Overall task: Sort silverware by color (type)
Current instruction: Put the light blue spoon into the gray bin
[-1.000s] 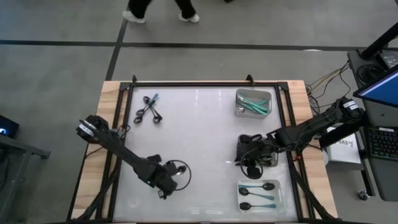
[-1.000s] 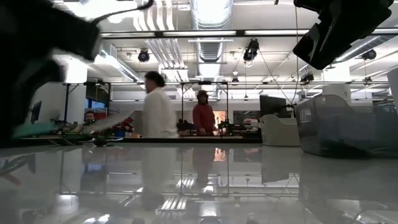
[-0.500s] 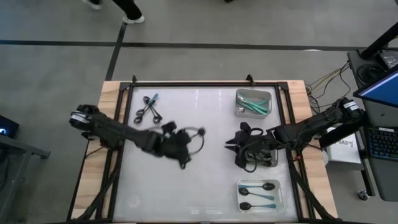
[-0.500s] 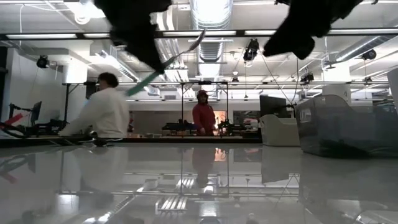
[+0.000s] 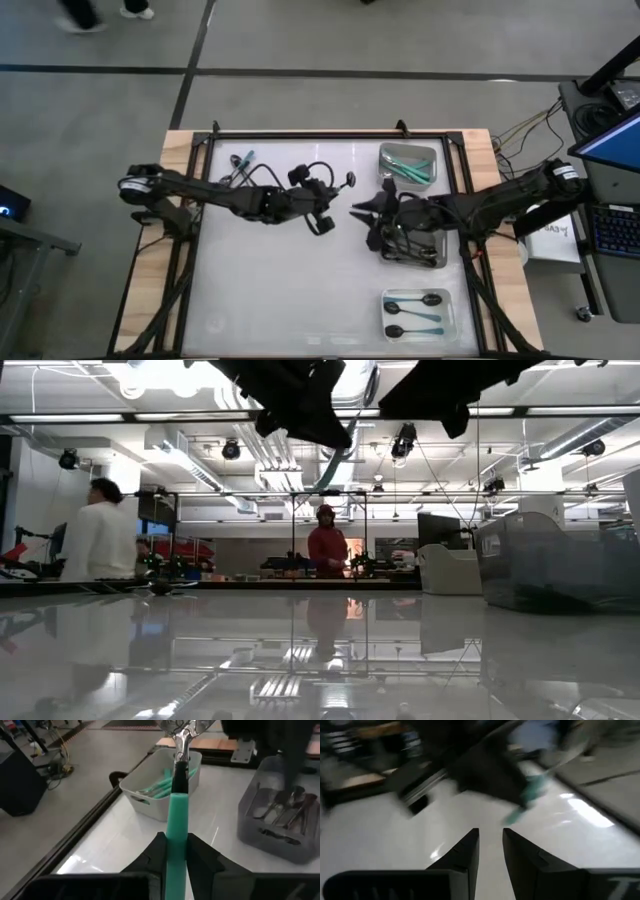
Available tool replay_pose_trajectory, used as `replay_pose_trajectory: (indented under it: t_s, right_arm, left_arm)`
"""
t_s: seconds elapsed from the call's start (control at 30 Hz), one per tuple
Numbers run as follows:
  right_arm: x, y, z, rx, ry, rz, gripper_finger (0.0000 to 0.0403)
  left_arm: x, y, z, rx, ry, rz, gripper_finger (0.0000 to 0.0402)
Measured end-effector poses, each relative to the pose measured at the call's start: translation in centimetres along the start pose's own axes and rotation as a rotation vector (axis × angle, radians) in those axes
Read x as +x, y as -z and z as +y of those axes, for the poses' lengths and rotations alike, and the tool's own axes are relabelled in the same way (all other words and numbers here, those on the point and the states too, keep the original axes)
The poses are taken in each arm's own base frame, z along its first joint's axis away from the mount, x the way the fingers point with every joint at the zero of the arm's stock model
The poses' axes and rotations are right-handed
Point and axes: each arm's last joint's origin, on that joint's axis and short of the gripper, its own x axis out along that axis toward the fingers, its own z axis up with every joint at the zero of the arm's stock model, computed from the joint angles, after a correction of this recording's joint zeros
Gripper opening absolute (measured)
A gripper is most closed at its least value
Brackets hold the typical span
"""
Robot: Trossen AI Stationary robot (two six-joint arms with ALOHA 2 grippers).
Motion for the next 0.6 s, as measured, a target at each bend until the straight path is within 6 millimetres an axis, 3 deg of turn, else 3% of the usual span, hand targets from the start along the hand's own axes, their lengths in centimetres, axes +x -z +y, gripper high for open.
replay_pose_trajectory:
  t_s: [0.2,0.6]
  right_arm:
    - [0.9,0.2,-0.8,0.024,0.288,-0.076,0.0077]
    - [2.7,1.3,-0.2,0.027,0.276,-0.073,0.0077]
  left_arm:
    - [1.2,1.1,-0.6,-0.007,-0.018,0.001,0.0031]
    - [3.4,2.2,-1.6,-0.047,-0.075,-0.038,0.0031]
